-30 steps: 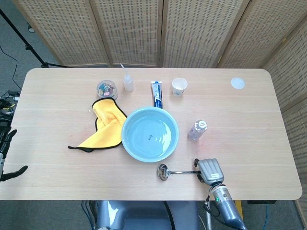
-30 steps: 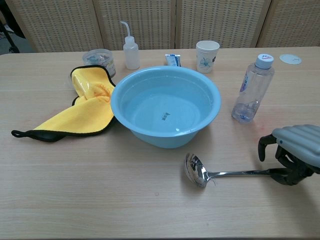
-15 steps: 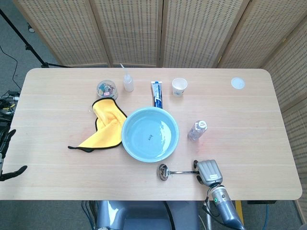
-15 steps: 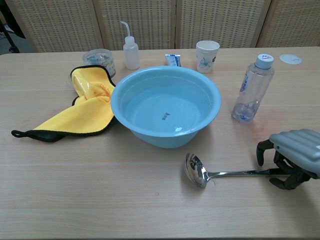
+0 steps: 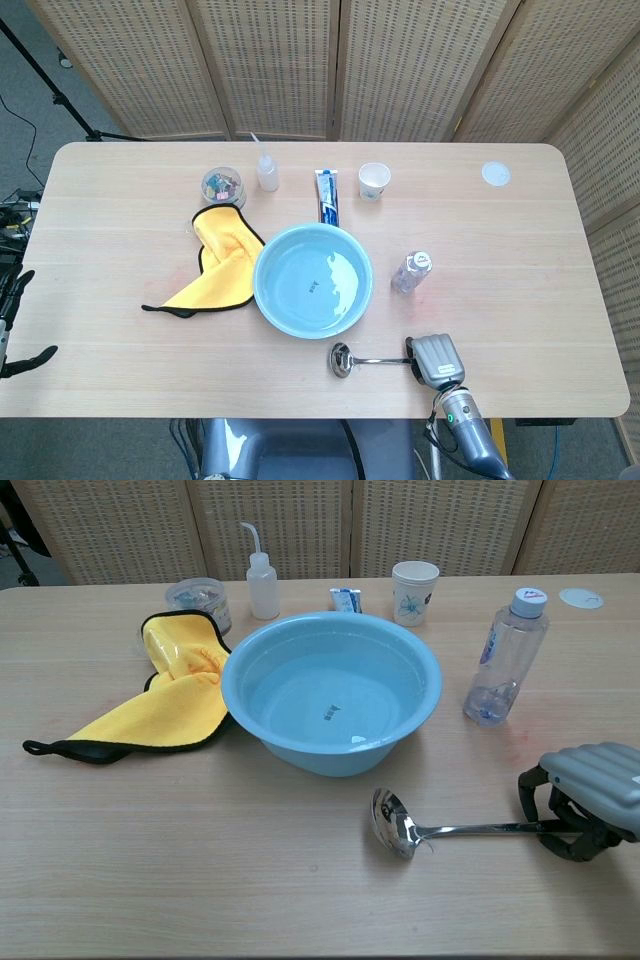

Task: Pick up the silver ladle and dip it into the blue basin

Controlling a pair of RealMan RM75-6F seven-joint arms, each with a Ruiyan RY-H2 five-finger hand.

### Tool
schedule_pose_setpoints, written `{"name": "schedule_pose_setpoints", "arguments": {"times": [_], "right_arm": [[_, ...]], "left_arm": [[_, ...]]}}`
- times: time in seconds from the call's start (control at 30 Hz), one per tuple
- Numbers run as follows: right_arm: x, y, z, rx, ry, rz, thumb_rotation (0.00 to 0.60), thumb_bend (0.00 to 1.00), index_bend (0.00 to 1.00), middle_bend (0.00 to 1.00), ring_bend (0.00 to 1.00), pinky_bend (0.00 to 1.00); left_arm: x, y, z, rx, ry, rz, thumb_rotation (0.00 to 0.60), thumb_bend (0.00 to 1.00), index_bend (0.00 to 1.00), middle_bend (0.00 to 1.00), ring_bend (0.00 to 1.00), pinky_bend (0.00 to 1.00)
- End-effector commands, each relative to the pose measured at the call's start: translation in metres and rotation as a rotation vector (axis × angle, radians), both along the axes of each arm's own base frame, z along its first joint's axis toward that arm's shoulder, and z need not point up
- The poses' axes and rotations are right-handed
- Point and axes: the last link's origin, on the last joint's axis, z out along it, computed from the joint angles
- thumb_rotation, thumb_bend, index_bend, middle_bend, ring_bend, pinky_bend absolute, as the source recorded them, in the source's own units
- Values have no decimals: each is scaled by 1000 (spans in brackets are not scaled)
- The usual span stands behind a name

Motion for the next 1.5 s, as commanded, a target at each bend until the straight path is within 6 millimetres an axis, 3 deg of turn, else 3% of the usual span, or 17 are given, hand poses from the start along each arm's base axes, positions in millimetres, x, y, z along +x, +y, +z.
{"name": "schedule_pose_setpoints", "arguments": {"times": [0.03,0.17,0.47,0.97,1.27,1.5], "right_arm": [[-1,-1,0,1,4,1,600,599,658,872,790,1000],[-1,-2,3,-8,-10,8,600,797,716,875,792,1000],[6,-4,22,-31,-70,24,600,976,755,887,802,1000],[22,-3,62,-56,-106,55,600,1000,766,890,804,1000],[46,2,79,-50,-114,123,600,1000,768,892,805,1000],[68,-12,84,-69,-118,157,600,1000,768,892,805,1000]], "left_arm": [[0,0,0,0,1,0,600,0,0,0,0,0],[0,0,0,-1,0,0,600,0,0,0,0,0],[0,0,0,-4,-3,-2,600,0,0,0,0,0],[1,-1,-2,-7,-1,-2,600,0,0,0,0,0],[1,0,-2,-9,0,0,600,0,0,0,0,0],[0,0,-2,-8,-1,1,600,0,0,0,0,0]]}}
